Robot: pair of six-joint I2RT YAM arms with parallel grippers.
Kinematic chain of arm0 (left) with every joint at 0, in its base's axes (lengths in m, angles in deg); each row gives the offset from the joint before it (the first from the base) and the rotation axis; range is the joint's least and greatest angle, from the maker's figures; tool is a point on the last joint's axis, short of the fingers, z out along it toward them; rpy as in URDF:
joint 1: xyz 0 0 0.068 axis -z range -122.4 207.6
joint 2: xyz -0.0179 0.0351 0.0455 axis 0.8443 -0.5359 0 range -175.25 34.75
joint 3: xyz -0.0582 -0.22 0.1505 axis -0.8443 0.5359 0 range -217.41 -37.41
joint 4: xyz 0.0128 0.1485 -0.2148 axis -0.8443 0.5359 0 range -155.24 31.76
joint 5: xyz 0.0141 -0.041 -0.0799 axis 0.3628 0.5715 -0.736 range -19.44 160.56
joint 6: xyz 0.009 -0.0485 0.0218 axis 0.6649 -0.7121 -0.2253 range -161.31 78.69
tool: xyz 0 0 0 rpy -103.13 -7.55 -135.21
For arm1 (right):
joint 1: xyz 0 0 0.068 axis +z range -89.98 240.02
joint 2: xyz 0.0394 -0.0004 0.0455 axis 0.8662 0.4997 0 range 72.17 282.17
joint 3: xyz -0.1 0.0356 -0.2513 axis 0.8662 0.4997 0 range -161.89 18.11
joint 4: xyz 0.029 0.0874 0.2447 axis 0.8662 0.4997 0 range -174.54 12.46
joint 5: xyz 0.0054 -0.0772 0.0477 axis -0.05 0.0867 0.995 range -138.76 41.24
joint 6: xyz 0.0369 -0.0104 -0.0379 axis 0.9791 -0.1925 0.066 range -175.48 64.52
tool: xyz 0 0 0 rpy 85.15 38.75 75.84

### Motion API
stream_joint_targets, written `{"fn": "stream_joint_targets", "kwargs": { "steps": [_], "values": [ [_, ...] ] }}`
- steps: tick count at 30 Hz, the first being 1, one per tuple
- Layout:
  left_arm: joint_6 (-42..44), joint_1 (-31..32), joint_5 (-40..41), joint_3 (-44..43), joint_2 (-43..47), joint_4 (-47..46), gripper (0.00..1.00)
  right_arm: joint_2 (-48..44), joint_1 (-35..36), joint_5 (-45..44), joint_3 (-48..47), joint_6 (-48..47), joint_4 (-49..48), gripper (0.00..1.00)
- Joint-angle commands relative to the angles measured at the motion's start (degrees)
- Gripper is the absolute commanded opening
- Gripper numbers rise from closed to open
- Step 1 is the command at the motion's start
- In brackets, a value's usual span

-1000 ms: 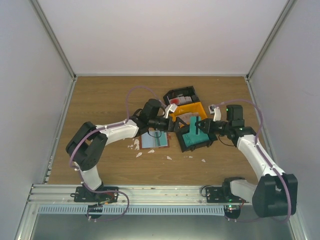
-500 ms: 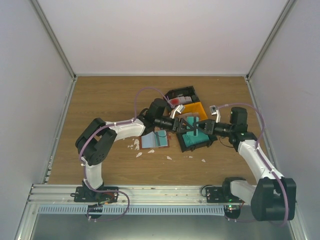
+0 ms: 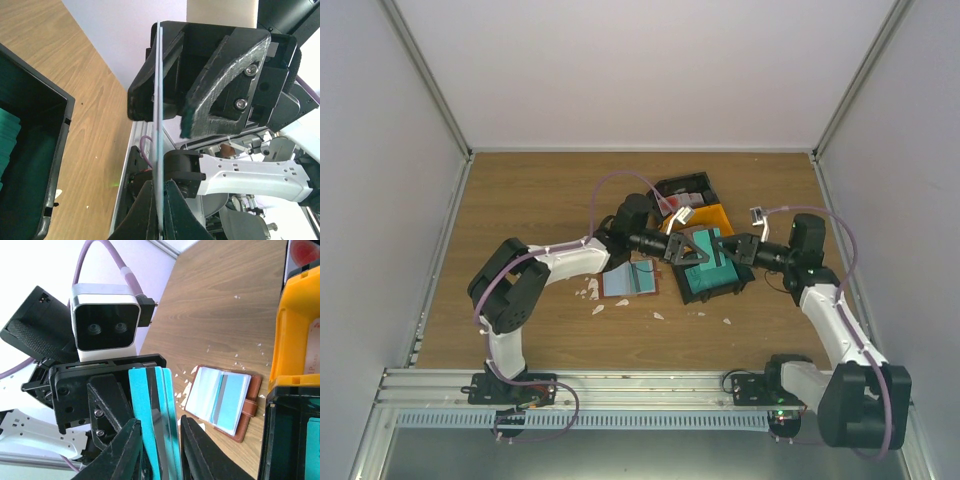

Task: Put the credit cards into the card holder
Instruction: Pick up the credit card from the storage box.

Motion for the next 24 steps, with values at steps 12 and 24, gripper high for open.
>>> {"fn": "stream_joint_targets", "kwargs": {
  "steps": [12,24],
  "values": [
    [0.92,-0.39,-6.58,0.15,5.19,-4.89,0.0,-4.51,-6.0,5.29,2.28,3.46,-4.8,0.3],
    [4.48,-0.3,-7.85,-0.93,5.61,-0.8,0.0,-7.18,-5.98,7.75,0.48,3.45,-6.91,0.47]
  ]
}}
